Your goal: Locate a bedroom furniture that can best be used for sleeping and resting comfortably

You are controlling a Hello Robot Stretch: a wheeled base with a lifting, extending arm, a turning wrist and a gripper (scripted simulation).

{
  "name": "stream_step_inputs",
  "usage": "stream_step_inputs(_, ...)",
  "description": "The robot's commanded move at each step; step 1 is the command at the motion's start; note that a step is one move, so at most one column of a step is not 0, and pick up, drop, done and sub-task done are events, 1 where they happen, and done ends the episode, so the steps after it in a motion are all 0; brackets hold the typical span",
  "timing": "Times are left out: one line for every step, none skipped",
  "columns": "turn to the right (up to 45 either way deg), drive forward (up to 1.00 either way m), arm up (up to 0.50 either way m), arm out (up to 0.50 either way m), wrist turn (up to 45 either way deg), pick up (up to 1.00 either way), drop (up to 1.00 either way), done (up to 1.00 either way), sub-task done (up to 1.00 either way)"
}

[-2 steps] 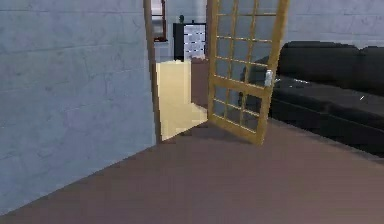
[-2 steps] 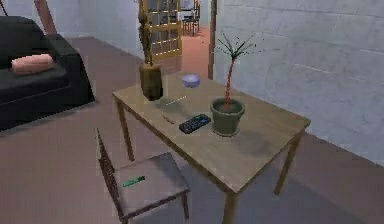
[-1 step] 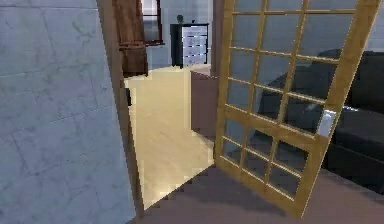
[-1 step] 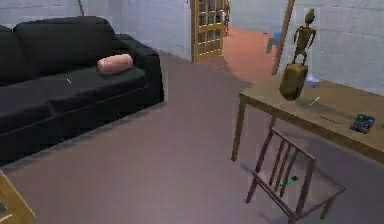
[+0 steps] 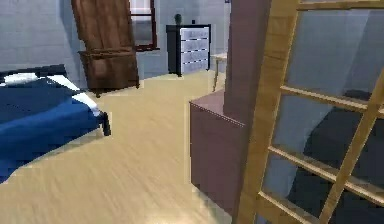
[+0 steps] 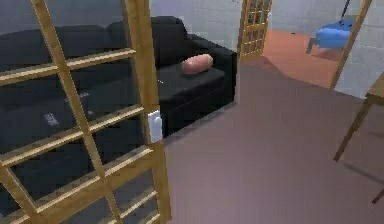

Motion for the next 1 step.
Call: stream_step_inputs(0.0,0.20,0.00,0.00,0.0,0.00,0.00,0.00,0.00)
